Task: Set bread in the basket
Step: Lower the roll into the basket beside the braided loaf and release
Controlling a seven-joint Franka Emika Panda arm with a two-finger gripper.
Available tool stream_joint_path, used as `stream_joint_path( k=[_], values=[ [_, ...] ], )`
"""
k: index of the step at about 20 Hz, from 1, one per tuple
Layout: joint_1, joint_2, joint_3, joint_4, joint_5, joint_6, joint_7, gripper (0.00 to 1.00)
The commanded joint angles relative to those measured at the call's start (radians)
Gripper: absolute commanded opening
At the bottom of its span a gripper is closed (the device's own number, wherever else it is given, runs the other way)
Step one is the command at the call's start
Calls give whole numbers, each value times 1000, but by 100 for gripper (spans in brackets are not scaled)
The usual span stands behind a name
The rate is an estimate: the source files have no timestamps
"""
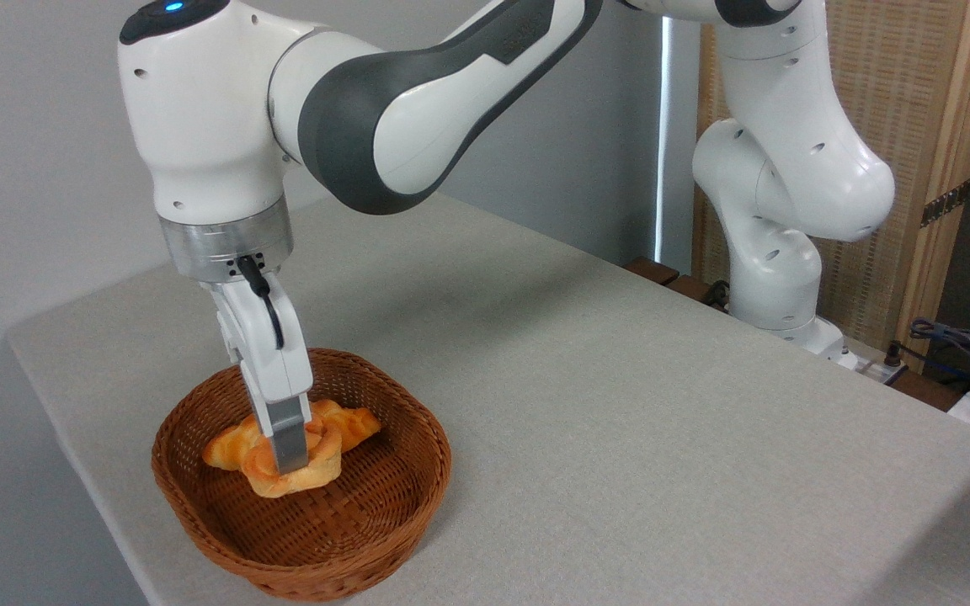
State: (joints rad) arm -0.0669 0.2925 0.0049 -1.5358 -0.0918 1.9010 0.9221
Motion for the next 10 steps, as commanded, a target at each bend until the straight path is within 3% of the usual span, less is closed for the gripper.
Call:
stream_joint_path(
  k=[1,10],
  values=[
    [7,27,-9,13,14,36,12,97],
    [6,27,-26,13,4,26,4,100]
  ],
)
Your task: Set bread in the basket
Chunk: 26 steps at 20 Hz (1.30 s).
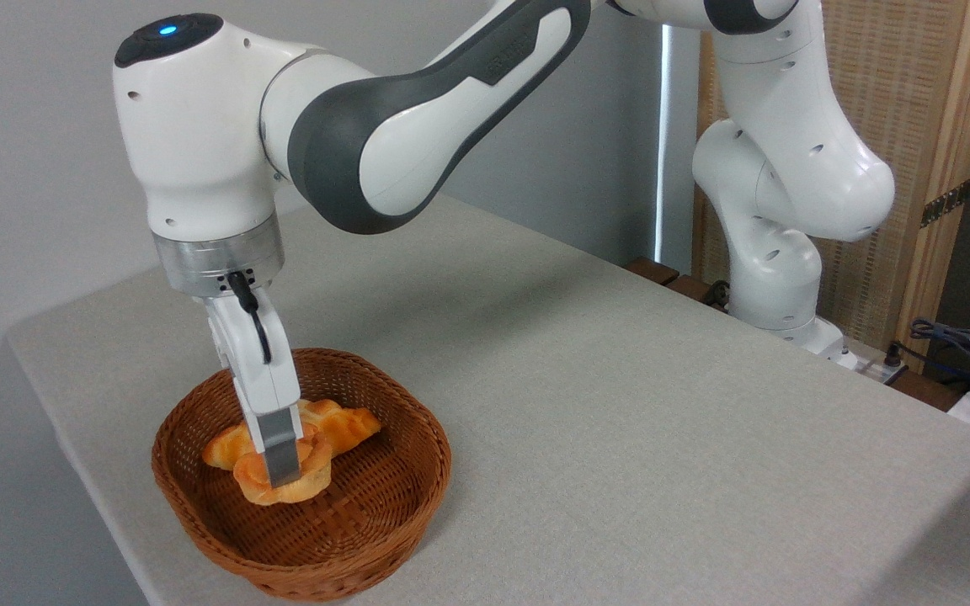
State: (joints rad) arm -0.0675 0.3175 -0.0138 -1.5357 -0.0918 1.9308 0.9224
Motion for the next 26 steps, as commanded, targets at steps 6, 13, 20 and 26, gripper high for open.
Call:
stream_joint_path(
  k=[6,13,20,26],
  values=[
    [6,0,-12,12,3,-15,3,100],
    [37,-70,-18,12,1,-71,-4,100],
    [81,-198,-22,11,1,-180,-135,100],
    [81,-271,-25,-36,14,-276,-221,100]
  ],
)
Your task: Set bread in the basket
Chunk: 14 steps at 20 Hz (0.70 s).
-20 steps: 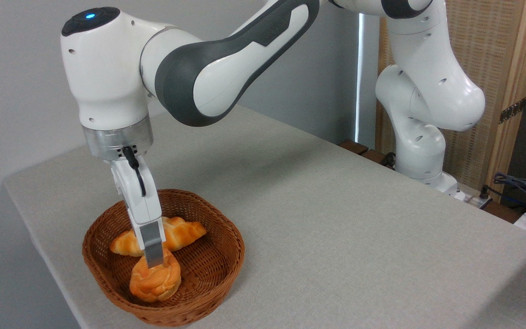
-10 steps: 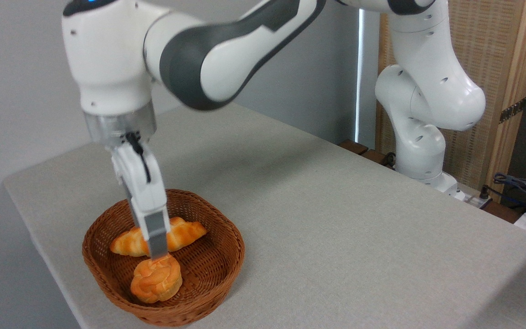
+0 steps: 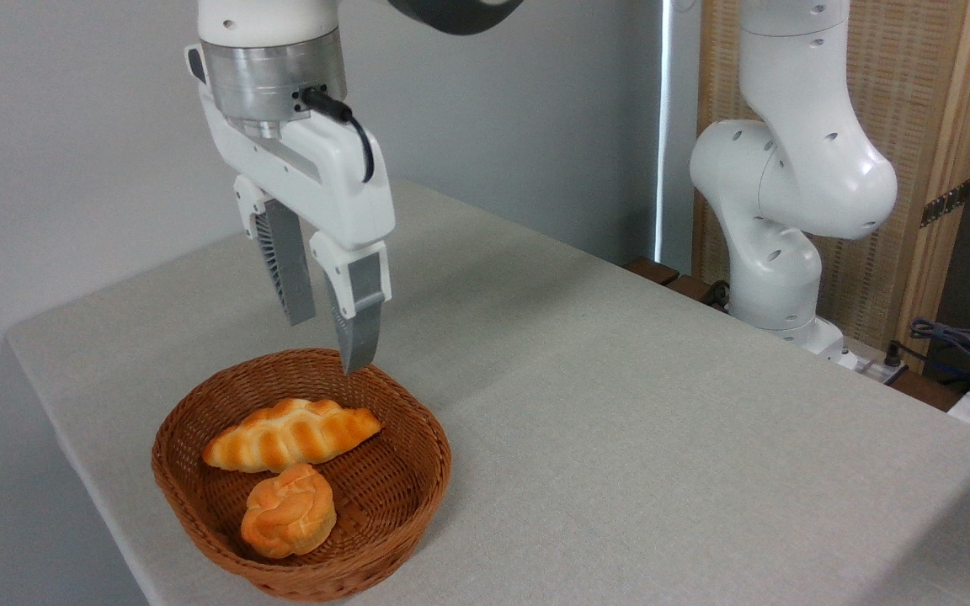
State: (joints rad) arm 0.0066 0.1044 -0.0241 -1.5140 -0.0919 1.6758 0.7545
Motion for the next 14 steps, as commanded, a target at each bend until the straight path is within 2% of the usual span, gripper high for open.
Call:
stream_joint_path(
  k=[1,3,5,7,14],
  values=[
    [3,-74,-16,-80,15,-24,-63,100],
    [-17,-113,-14,-121,30,-27,-61,100],
    [-43,-149,-11,-155,76,-31,-57,100],
    [-62,-152,-13,-153,96,-65,-60,100],
    [-62,-155,0,-149,100,-67,-49,100]
  ],
)
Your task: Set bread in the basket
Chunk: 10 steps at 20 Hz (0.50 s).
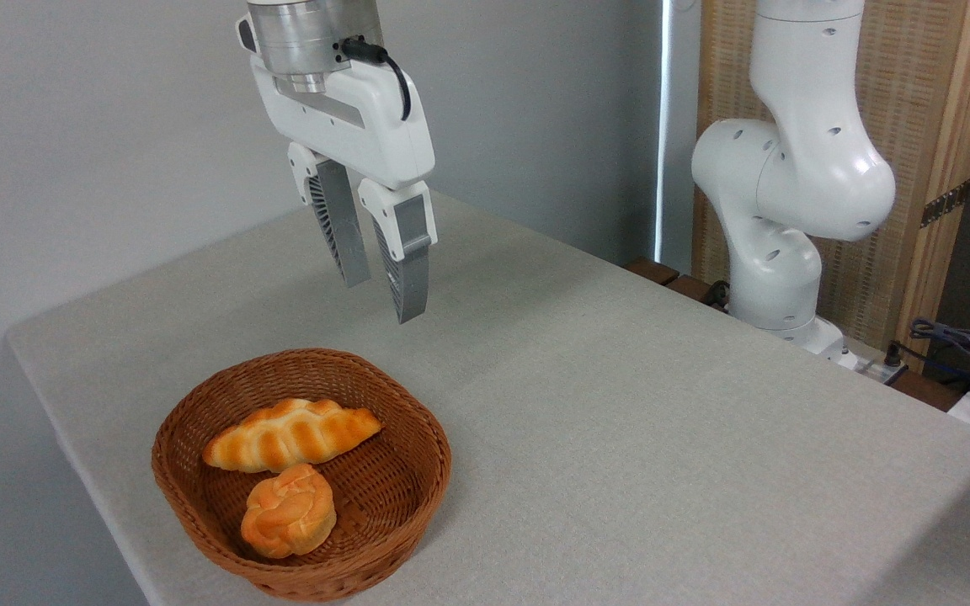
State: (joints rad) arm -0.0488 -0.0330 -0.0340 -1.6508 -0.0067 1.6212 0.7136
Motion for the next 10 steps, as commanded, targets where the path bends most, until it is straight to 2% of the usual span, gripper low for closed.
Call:
stream_joint_path(
  k=[1,10],
  values=[
    [-6,-18,11,-12,14,-14,-6,100],
    [-6,-18,11,-9,14,-15,-10,100]
  ],
)
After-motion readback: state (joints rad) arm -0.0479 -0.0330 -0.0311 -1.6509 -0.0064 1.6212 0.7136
